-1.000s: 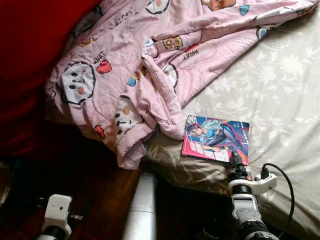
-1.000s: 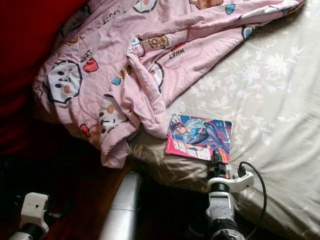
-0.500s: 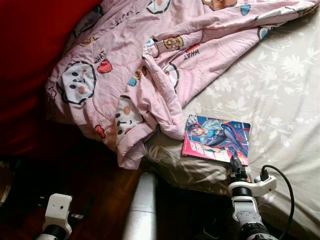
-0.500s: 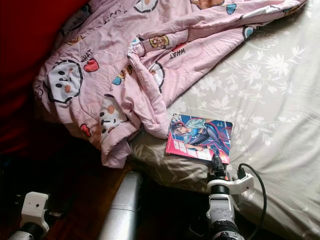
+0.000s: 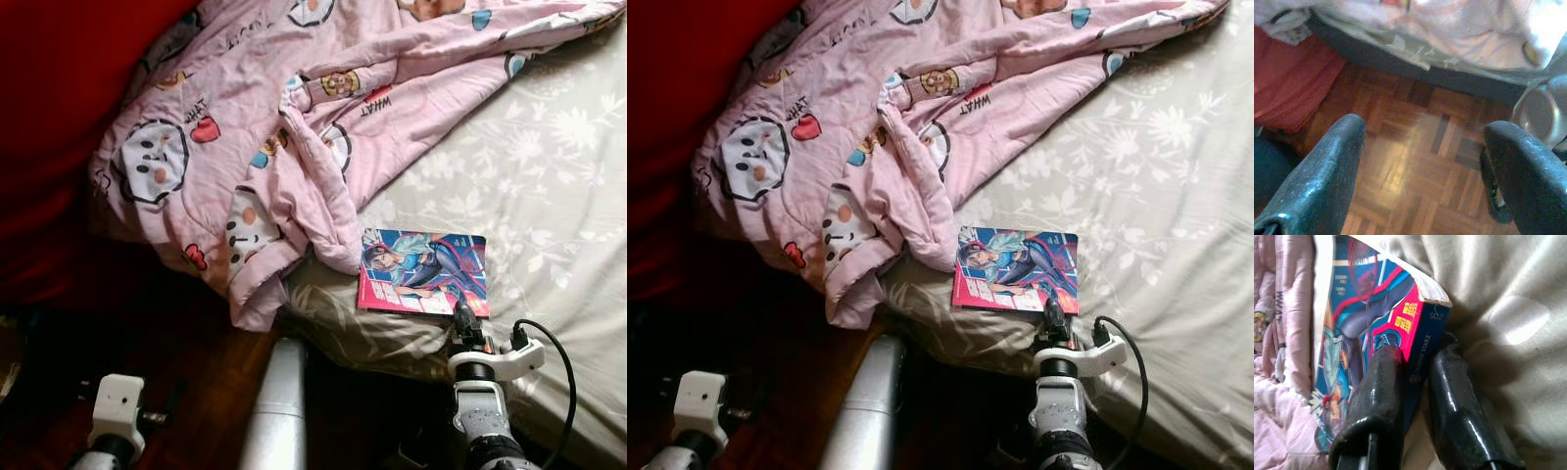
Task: Clean up the room
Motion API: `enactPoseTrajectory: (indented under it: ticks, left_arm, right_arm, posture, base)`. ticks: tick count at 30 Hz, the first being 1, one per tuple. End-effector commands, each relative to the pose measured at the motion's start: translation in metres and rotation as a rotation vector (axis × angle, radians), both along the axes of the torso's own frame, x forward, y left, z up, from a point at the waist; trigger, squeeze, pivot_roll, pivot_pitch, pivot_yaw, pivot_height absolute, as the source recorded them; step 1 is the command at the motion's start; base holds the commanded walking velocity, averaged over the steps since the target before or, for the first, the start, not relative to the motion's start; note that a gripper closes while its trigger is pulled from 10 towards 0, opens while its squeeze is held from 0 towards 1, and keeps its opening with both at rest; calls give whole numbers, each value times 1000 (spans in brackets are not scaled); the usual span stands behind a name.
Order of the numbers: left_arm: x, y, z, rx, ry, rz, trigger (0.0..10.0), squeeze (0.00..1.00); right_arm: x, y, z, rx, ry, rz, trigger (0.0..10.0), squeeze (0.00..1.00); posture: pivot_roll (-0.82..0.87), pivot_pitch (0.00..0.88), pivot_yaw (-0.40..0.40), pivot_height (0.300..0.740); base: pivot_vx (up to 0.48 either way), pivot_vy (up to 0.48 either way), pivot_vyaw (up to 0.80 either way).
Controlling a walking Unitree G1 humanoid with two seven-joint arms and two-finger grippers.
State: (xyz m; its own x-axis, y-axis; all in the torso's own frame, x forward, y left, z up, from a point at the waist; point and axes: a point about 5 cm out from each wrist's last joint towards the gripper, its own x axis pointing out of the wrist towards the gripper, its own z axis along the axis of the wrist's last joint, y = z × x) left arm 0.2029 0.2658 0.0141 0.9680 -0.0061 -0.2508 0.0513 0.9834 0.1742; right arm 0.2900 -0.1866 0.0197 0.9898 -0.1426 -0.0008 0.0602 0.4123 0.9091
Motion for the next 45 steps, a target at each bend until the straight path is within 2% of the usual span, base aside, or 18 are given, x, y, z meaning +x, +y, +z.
enactPoseTrajectory:
  ticks: [1,4,11,14,17,20,25,34,35,36,37,38,39,40,45]
  left_arm:
    - [-9,0,-8,14,50,14,10000,0]
    - [2,-6,-5,8,31,21,10000,0]
    - [22,-15,-3,-4,13,32,10000,0]
    - [27,-18,-3,-7,15,39,10000,0]
    - [28,-19,-4,-4,23,36,10000,0]
    - [28,-19,-6,3,36,30,10000,0]
    - [28,-21,-8,12,50,13,10000,0]
    - [34,-28,-9,4,47,-4,10000,0]
    - [32,-27,-10,3,49,-2,10000,0]
    - [31,-27,-10,5,51,-2,10000,0]
    - [30,-26,-10,8,52,-4,10000,0]
    - [29,-26,-11,10,53,-4,10000,0]
    - [29,-26,-11,10,53,-4,10000,0]
    - [27,-24,-11,13,54,0,10000,0]
    - [24,-16,-13,19,64,14,10000,0]
  right_arm:
    - [-9,6,-7,-40,35,34,0,0]
    - [-8,11,6,-129,-21,65,0,0]
    - [-8,11,21,-64,-79,78,0,0]
    - [-14,5,5,-26,26,34,0,0]
    - [-25,-1,-21,17,193,-14,0,0]
    - [-38,-2,-38,45,295,-15,0,0]
    - [-48,-4,-45,70,317,-24,0,0]
    - [-48,-5,-46,67,320,-46,0,0]
    - [-49,-5,-47,69,321,-52,1333,0]
    - [-49,-5,-47,70,318,-55,3725,0]
    - [-50,-5,-47,75,320,-61,3373,27]
    - [-51,-5,-47,78,319,-72,3765,255]
    - [-51,-5,-47,78,319,-72,3765,255]
    - [-52,-5,-47,77,316,-87,10000,1000]
    - [-56,-6,-48,70,326,-114,10000,1000]
  posture:
    - [214,405,128,608]
    - [170,358,105,608]
    - [126,289,68,608]
    - [116,265,60,608]
    - [105,256,62,608]
    - [99,249,71,608]
    - [83,248,75,608]
    - [73,261,74,608]
    - [75,268,72,608]
    - [76,268,74,608]
    - [76,268,74,608]
    - [76,272,75,608]
    - [76,272,75,608]
    - [80,274,75,608]
    - [82,276,76,608]
  base:
    - [0,0,0]
    - [0,0,0]
    - [0,0,0]
    - [0,0,0]
    - [0,0,0]
    - [0,0,0]
    - [0,0,0]
    - [0,0,0]
    - [0,0,0]
    - [0,0,0]
    - [0,0,0]
    - [0,0,0]
    - [0,0,0]
    - [0,0,0]
    - [0,0,0]
